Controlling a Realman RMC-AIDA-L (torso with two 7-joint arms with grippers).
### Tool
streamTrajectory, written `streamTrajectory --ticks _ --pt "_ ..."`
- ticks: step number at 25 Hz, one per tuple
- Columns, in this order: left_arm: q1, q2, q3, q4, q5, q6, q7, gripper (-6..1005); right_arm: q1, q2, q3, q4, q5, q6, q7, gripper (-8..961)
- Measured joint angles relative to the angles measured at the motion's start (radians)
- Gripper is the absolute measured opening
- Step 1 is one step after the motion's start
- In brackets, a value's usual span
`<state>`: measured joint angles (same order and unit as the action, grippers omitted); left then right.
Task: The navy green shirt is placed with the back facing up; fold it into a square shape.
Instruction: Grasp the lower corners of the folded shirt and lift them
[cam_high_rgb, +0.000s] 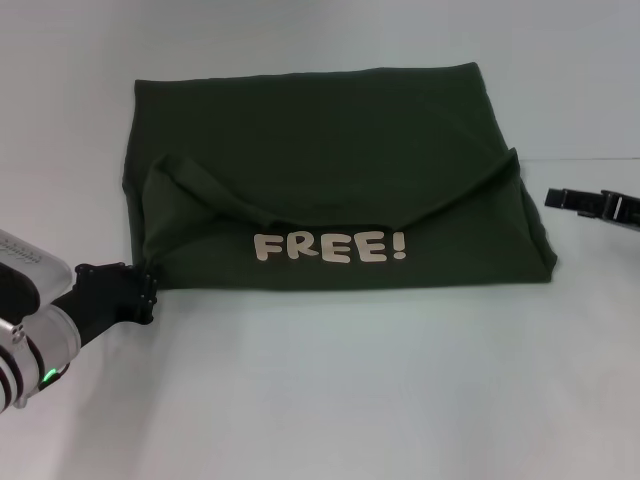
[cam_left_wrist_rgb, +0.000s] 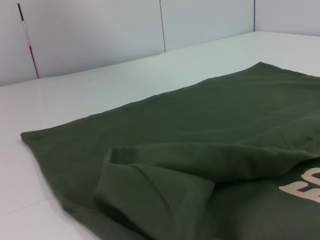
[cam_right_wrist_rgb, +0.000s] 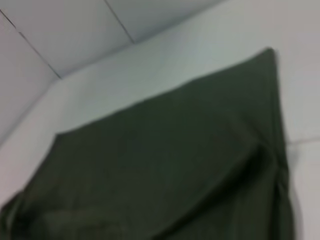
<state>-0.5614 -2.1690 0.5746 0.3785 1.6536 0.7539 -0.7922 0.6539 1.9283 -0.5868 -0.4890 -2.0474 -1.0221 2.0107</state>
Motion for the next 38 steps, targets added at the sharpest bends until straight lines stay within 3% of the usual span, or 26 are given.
streamTrajectory --ticks 6,12,17,28,33,38 --pt "-0.003 0.000 0.002 0.000 0.000 0.002 -0.001 75 0.022 0.009 -0.082 -0.005 -0.090 0.060 0.072 717" --pt "-0.004 0.000 0.002 0.000 -0.002 0.002 -0.001 76 0.036 0.049 -0.168 0.009 -0.094 0.165 0.073 717" --pt "-0.006 0.000 0.002 -0.001 -0.005 0.002 -0.001 75 0.036 0.064 -0.174 0.011 -0.095 0.180 0.066 717" --pt "-0.014 0.000 0.002 -0.004 -0.006 -0.001 -0.001 73 0.028 0.079 -0.177 0.026 -0.096 0.221 0.062 718" --pt "-0.014 0.001 0.002 -0.006 -0.007 -0.004 -0.001 72 0.029 0.080 -0.177 0.039 -0.096 0.233 0.053 633" --pt "-0.014 0.002 0.002 -0.006 -0.007 -0.005 -0.001 71 0.036 0.090 -0.177 0.040 -0.096 0.242 0.037 634"
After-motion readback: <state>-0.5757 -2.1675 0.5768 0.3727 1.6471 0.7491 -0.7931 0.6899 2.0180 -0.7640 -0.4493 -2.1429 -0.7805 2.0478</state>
